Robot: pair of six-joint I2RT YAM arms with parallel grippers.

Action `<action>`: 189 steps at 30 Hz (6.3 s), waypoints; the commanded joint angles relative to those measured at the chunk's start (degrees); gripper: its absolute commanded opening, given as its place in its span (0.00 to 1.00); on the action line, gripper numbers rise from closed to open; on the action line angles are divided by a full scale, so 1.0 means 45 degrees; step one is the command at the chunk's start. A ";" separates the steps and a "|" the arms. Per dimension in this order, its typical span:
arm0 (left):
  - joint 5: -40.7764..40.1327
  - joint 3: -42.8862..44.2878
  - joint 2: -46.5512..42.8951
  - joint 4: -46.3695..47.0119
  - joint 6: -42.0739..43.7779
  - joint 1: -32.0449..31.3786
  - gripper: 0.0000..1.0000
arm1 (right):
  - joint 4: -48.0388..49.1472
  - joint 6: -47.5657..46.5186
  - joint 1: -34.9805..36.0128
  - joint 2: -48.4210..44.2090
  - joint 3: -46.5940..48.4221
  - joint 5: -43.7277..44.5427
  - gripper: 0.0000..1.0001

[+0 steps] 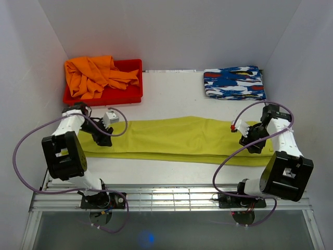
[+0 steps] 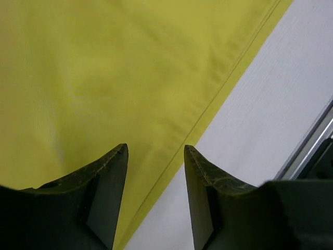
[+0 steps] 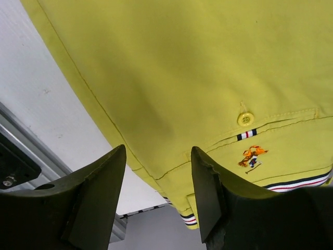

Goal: Fold and stack the trousers
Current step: Fold the trousers

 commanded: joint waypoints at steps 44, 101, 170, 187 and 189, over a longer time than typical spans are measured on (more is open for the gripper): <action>0.0366 0.0317 0.1671 0.8688 -0.8358 -1.4153 0.54 | 0.3042 -0.5086 -0.3282 -0.0439 -0.1776 0.2011 0.68; -0.0825 0.1917 0.2787 0.6366 -0.8709 -1.3940 0.00 | 0.4122 -0.4189 -0.3146 0.0559 -0.0005 0.1797 0.08; -0.4613 -0.1908 -0.2002 0.1676 0.3204 0.4402 0.63 | 0.2537 0.5616 0.9158 0.3077 0.1271 -0.0099 0.53; -0.4480 -0.1362 -0.1515 0.2048 0.3406 0.4402 0.51 | 0.2634 0.6338 0.9706 0.4640 0.2306 0.0195 0.46; -0.3527 0.0544 -0.0794 0.1932 0.1924 0.4402 0.50 | 0.2732 0.6532 0.9725 0.4737 0.2209 0.0273 0.44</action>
